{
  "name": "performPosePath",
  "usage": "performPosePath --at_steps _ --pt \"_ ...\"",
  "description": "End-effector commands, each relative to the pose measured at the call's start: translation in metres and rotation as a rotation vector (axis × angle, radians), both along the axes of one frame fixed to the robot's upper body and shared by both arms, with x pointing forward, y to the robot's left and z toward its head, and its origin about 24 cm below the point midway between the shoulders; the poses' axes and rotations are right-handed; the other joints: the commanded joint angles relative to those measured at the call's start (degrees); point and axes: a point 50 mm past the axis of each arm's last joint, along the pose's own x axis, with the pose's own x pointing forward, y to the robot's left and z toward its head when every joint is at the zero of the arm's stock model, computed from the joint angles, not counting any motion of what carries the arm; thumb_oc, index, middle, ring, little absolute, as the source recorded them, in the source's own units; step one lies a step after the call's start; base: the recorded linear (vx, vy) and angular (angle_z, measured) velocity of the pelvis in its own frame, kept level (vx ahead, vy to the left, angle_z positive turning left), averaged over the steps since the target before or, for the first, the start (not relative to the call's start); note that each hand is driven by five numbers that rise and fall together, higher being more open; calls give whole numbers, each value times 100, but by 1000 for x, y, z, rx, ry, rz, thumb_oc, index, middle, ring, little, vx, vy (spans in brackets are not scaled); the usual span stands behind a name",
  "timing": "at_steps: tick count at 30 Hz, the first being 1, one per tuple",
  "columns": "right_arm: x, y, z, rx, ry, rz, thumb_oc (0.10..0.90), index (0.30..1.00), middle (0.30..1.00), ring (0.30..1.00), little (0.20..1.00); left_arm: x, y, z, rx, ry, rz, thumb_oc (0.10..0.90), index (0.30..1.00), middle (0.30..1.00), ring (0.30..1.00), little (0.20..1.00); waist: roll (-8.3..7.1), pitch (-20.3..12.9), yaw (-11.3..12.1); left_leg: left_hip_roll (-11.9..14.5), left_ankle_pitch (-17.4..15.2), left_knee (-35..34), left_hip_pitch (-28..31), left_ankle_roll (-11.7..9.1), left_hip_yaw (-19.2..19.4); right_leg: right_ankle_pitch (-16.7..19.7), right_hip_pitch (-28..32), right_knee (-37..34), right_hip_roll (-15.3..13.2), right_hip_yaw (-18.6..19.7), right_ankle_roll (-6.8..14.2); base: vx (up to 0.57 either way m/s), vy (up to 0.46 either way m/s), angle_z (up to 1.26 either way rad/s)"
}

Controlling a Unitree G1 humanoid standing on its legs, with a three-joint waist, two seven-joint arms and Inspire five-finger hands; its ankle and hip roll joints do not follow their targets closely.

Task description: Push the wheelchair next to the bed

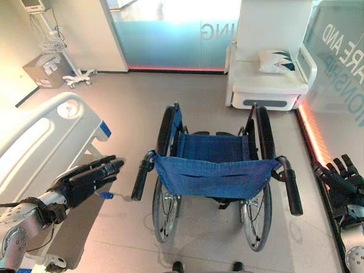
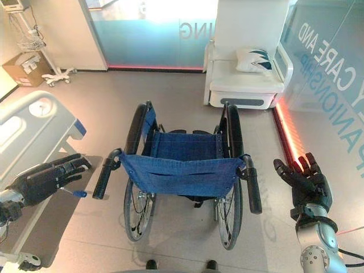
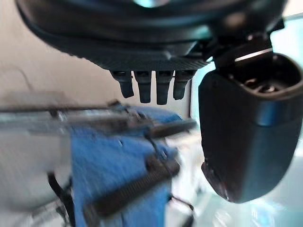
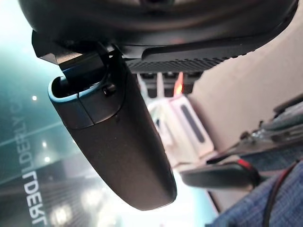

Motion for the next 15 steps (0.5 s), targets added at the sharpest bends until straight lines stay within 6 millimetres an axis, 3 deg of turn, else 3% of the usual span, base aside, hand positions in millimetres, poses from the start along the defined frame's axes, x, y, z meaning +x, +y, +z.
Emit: performPosePath --at_steps 1,7,12,15 --pt "15 -6 76 -164 -290 34 800 900 900 900 900 16 1 72 119 -259 -70 800 900 900 900 900 83 -135 -62 -148 -262 61 11 22 187 -160 83 19 57 -218 -78 0 0 0" --pt "17 -5 80 -160 -295 46 800 900 900 900 900 15 -10 75 47 -258 -131 800 900 900 900 900 75 -118 -34 -150 -257 61 -1 12 150 -169 90 19 63 -236 -78 0 -11 2" --pt "19 1 82 -203 -270 78 800 900 900 900 900 18 -28 66 -62 -182 -198 800 900 900 900 900 60 -138 -77 -126 -252 61 7 -7 178 -172 91 19 69 -235 -75 0 0 0" --pt "22 3 88 -237 -268 94 800 900 900 900 900 20 -31 63 -23 -147 -213 800 900 900 900 900 67 -131 -89 -117 -243 61 5 -11 197 -160 78 19 76 -222 -77 0 0 0"
